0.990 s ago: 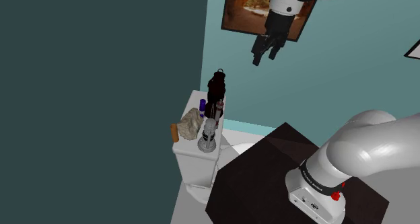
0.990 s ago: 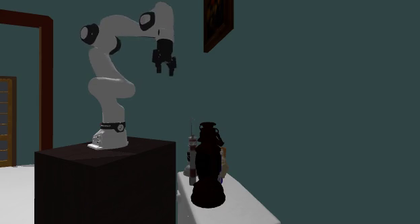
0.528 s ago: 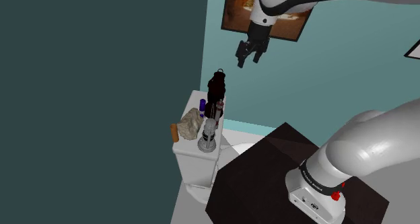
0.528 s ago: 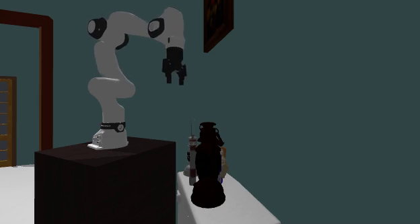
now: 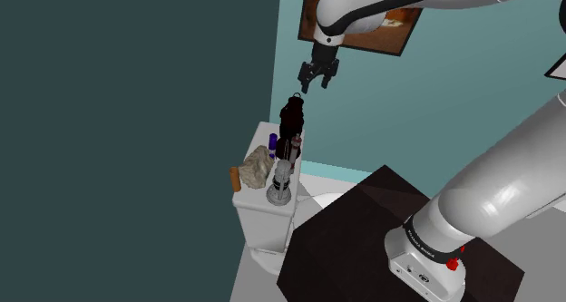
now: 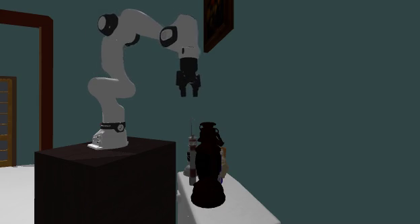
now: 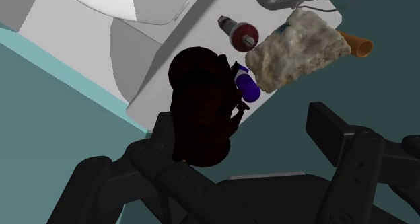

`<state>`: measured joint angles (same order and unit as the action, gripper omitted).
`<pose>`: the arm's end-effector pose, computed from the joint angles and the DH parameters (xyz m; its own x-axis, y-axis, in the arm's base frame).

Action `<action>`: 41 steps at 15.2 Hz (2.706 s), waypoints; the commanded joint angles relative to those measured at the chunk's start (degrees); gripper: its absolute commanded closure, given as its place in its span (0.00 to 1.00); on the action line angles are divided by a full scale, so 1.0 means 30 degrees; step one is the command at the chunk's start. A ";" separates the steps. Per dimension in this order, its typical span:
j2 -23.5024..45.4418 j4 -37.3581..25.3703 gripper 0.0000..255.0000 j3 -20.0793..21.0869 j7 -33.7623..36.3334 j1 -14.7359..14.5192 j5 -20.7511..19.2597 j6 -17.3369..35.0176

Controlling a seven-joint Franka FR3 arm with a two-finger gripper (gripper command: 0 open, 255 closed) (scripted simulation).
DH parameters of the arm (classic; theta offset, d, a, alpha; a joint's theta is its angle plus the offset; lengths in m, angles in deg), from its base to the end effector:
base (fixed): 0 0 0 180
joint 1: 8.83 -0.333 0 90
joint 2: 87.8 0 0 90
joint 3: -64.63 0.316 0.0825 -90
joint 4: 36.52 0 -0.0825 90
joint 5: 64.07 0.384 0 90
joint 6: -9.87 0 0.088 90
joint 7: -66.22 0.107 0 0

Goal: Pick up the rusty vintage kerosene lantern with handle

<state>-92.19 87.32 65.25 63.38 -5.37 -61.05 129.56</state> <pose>0.5210 -0.0232 0.4309 0.9996 -0.0262 0.0058 -0.0259 -0.9987 -0.0448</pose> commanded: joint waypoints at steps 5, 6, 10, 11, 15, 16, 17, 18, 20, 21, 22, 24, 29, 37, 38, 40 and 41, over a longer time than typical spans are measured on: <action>0.4496 -0.3183 0.00 -0.0205 -0.0293 0.0212 0.0369 0.1206; 0.5248 -0.3811 0.00 -0.0225 -0.0335 0.0253 0.0437 0.1310; 0.8198 -0.6513 0.00 -0.0267 -0.0468 0.0434 0.0695 0.1483; 0.8320 -0.6421 0.00 -0.0261 -0.0486 0.0437 0.0706 0.1697; 0.8839 -0.6093 0.00 -0.0242 -0.0563 0.0441 0.0754 0.2542; 0.8976 -0.6022 0.00 -0.0237 -0.0583 0.0442 0.0767 0.2750; 0.9117 -0.5955 0.00 -0.0232 -0.0603 0.0444 0.0780 0.2957; 0.9196 -0.5913 0.00 -0.0229 -0.0614 0.0444 0.0788 0.3078; 0.9234 -0.5982 1.00 -0.0231 -0.0618 0.0449 0.0786 0.3044; 0.9239 -0.5996 1.00 -0.0231 -0.0615 0.0448 0.0785 0.3036; 0.9237 -0.5997 1.00 -0.0232 -0.0619 0.0450 0.0786 0.3033; 0.9245 -0.6006 1.00 -0.0230 -0.0611 0.0445 0.0784 0.3032; 0.9199 -0.5918 1.00 -0.0230 -0.0614 0.0444 0.0788 0.3076; 0.8147 -0.6554 1.00 -0.0266 -0.0459 0.0437 0.0689 0.1392; 0.8030 -0.6653 1.00 -0.0270 -0.0440 0.0436 0.0677 0.1176; 0.7804 -0.6864 1.00 -0.0277 -0.0403 0.0436 0.0654 0.0741; 0.7696 -0.6976 1.00 -0.0280 -0.0384 0.0437 0.0643 0.0521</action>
<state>-68.55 66.49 64.40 62.14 -4.02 -59.09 131.58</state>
